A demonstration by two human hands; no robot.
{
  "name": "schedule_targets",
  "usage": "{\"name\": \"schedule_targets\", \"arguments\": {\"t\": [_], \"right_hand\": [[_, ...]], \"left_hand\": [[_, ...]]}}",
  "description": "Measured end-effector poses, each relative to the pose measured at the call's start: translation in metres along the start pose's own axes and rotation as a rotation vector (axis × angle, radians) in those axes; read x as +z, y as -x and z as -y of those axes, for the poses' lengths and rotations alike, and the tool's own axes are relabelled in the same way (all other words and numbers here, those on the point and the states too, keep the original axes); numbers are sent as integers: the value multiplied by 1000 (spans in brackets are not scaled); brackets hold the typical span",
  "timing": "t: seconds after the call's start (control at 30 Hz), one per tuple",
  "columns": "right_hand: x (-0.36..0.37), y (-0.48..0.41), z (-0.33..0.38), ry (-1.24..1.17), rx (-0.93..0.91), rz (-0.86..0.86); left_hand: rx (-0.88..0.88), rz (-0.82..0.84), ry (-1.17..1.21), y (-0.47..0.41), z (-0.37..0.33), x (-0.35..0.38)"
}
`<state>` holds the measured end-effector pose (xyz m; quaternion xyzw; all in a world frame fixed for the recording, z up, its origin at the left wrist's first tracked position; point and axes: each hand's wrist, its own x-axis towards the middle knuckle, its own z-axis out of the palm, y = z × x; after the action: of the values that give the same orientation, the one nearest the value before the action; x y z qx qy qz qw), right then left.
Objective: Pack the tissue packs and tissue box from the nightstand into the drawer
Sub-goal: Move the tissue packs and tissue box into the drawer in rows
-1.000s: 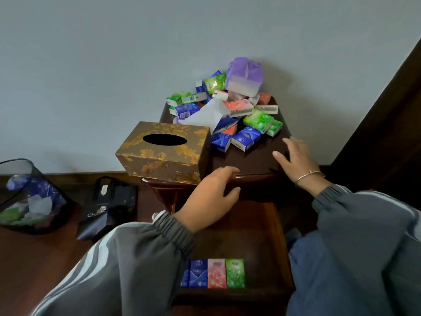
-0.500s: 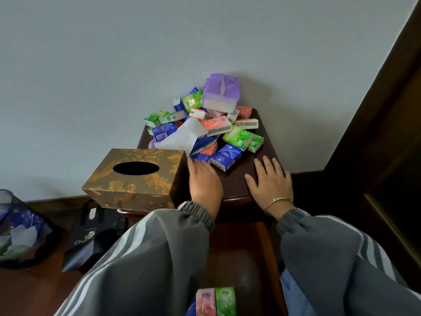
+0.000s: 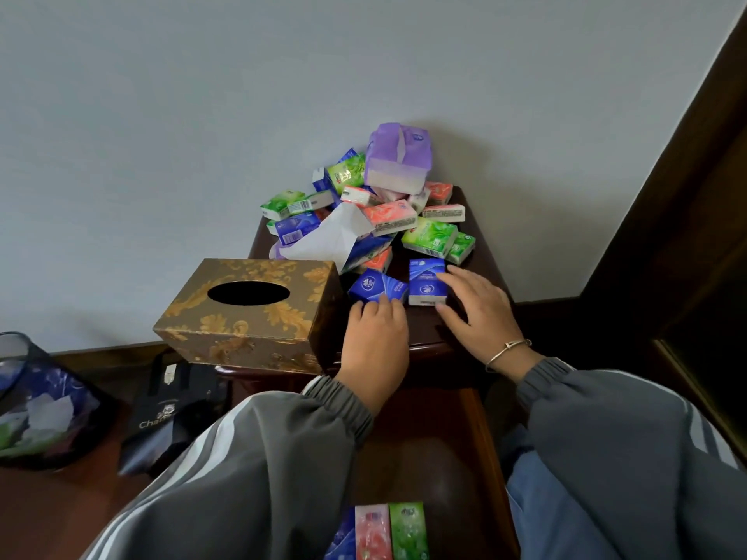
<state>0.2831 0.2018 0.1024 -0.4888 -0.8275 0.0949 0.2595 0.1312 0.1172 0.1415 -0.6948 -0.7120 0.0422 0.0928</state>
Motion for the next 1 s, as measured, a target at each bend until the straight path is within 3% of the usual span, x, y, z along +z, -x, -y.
{"name": "schedule_targets", "arguments": {"t": [0.1,0.27,0.4,0.57,0.63,0.73,0.83,0.9,1.0], "right_hand": [[-3,-13,9,25,-136,133],[-9,-23,10,119,-134,255],[-15,-5,5,134,-114,148],[-21,16,3,-36,-8,-12],[-21,21,7,-75,74,-59],[-21,24,7,-16,220,-78],[-24,25,2,-62,294,-48],[-30,24,-2,-200,316,-85],[-42,26,0,-481,284,-94]], "left_hand": [[52,-33,103,9,0,0],[0,-139,340,14,4,-2],[-188,-208,519,5,-5,-2],[-605,-79,834,-21,-15,1],[-730,-81,843,-29,-17,2],[-779,-32,815,-34,-17,0],[-846,-17,1059,-35,-12,-1],[-881,-26,1254,-31,-6,1],[-773,-12,1571,-23,-3,2]]}}
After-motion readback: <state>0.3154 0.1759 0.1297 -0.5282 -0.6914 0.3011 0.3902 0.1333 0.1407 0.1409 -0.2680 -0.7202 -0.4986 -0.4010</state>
